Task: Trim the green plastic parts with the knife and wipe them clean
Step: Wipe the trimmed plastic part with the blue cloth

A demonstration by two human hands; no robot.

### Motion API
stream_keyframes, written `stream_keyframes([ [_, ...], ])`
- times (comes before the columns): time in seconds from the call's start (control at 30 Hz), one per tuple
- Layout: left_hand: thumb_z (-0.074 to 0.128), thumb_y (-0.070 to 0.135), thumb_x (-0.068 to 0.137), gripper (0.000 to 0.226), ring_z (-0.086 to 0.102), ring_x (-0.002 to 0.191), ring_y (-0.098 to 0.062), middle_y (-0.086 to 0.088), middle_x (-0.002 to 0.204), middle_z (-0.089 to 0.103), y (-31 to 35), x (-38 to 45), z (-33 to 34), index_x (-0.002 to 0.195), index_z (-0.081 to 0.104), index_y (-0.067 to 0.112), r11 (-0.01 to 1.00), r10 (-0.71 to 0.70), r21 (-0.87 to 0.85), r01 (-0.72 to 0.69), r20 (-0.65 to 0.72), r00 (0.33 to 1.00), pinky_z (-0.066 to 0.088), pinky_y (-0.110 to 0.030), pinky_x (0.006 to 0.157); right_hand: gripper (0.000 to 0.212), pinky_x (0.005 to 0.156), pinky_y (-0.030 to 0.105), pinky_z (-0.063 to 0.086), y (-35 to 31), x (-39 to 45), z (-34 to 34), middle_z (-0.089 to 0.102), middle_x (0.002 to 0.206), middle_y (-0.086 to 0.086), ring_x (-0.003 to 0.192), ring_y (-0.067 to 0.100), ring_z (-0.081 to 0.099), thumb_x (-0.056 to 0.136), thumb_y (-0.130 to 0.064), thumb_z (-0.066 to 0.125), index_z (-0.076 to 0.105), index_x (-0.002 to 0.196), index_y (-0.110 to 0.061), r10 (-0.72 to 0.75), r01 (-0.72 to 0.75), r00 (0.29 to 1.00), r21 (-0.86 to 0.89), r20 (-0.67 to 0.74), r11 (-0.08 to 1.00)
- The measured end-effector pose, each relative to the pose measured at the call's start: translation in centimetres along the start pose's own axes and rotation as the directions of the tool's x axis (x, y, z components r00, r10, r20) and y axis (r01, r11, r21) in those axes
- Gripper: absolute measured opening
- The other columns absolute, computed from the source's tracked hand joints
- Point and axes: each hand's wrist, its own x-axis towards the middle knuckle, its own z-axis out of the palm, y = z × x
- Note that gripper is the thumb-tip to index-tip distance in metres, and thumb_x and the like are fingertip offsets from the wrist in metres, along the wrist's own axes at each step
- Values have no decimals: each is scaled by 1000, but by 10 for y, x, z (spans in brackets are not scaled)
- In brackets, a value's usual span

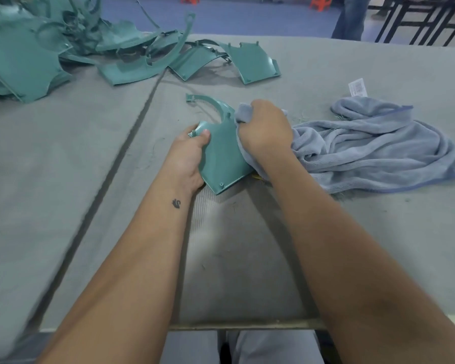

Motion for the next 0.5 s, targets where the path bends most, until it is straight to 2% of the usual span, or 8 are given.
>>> stream_keyframes([
  [0.1,47,5,100,19,70,70,-18,-7,92,70,1,2,0,114,57,12,1000,-14,-16,14,-15,1000,57,-32,55,26,57,26,26,-4,-3,2,39,63,-3,73,26,42,83,-11,48,31,64,-19,-26,26,1000,-35,4,999],
  [0.2,46,5,101,18,70,66,-19,-9,88,70,1,3,1,113,58,9,1000,-24,-18,23,-8,1000,56,-30,52,21,56,28,25,-3,-18,0,36,65,-6,73,23,40,87,-18,49,35,71,-16,-153,152,988,33,38,988],
  [0.27,43,5,101,19,70,62,-19,-10,80,71,2,3,1,113,58,5,999,-27,-32,28,24,999,56,-29,51,18,63,31,29,-4,-34,-2,37,65,-8,73,24,44,88,-25,55,41,79,-16,-309,302,948,92,77,949],
  [0.37,42,5,102,20,69,60,-17,-6,71,71,2,2,-1,116,56,3,999,-22,-44,25,65,998,57,-28,56,27,66,32,26,-10,-59,-3,30,57,-12,68,23,37,83,-27,65,42,70,-20,-527,514,843,135,102,847],
  [0.43,41,4,102,28,70,65,-17,-9,83,71,2,0,0,126,53,0,999,-13,-38,16,75,997,58,-28,60,39,64,33,26,-10,-65,-3,30,54,-11,68,22,36,80,-30,68,35,60,-23,-548,536,831,126,94,835],
  [0.5,40,4,103,33,70,67,-18,-11,91,68,3,-2,1,135,48,0,999,-10,-43,13,72,997,59,-29,59,41,63,33,28,-4,-61,-3,36,57,-8,71,24,40,82,-36,66,36,58,-22,-492,487,870,100,41,868],
])
